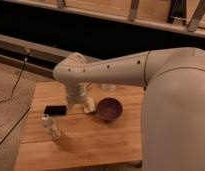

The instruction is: Drag the ceramic bowl in a circle

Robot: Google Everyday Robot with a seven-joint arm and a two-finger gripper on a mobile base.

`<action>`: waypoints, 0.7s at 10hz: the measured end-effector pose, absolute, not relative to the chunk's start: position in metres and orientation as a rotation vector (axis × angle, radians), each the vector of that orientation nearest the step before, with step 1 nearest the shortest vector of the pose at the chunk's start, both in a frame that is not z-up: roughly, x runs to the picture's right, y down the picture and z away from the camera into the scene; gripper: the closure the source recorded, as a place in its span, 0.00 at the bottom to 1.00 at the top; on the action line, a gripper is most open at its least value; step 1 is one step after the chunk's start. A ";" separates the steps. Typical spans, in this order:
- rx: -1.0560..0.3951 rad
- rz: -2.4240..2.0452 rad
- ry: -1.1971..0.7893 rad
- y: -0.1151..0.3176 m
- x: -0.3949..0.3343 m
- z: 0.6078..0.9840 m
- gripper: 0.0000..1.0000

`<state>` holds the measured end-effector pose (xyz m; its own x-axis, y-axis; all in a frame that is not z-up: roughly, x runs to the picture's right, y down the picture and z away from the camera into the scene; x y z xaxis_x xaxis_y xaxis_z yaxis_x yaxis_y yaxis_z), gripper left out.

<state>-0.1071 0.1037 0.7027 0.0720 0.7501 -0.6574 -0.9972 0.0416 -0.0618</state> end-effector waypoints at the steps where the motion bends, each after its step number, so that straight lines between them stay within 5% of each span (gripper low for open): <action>1: -0.598 1.431 0.528 0.105 -0.106 0.704 0.35; 7: -0.650 1.525 0.609 0.128 -0.029 0.735 0.35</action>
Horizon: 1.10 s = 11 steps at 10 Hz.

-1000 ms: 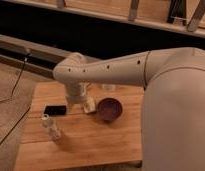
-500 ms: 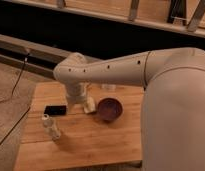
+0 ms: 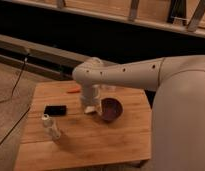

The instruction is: Drag the ceramic bowl in a circle

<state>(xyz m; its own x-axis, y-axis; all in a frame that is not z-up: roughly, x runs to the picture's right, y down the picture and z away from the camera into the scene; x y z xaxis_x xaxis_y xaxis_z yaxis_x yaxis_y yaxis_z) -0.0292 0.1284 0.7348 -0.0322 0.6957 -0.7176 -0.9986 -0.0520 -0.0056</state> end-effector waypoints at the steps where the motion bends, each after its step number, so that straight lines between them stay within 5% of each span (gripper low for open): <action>1: -0.649 1.529 0.621 0.133 -0.016 0.741 0.35; 11: -0.688 1.078 0.544 0.164 -0.033 0.808 0.35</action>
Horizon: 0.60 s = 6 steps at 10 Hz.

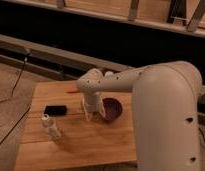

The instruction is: Drag the ceramic bowl in a circle

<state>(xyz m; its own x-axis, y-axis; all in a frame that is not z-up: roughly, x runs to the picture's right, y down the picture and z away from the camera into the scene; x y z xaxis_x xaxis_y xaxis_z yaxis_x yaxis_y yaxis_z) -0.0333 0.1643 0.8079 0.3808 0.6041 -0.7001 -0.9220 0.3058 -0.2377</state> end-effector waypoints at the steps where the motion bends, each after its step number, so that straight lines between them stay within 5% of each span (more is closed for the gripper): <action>1: -0.681 1.046 0.535 0.161 -0.033 0.812 0.35; 6: -0.679 0.994 0.482 0.137 -0.014 0.831 0.35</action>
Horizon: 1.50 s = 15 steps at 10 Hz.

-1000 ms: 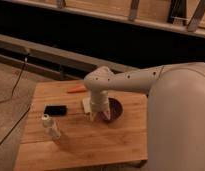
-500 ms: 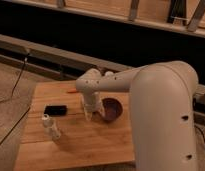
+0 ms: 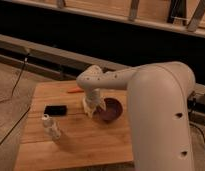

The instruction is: Drag the ceramic bowl in a circle

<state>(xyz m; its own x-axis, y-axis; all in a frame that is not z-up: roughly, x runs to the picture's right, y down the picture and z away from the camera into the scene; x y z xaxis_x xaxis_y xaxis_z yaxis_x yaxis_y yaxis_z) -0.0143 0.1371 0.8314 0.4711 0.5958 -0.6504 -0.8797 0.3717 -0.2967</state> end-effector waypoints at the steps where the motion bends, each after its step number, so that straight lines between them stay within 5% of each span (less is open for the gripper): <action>1: -0.686 1.005 0.470 0.135 -0.010 0.836 0.35; 6: -0.723 1.015 0.460 0.145 -0.008 0.851 0.36; 13: -0.736 1.020 0.482 0.155 -0.012 0.849 0.99; 15: -0.740 1.031 0.486 0.156 -0.011 0.847 1.00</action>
<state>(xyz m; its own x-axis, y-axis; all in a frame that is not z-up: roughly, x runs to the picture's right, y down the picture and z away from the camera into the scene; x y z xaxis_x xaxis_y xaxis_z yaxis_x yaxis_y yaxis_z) -0.0108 0.1564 0.8470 0.4450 0.5879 -0.6755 -0.8952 0.3117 -0.3185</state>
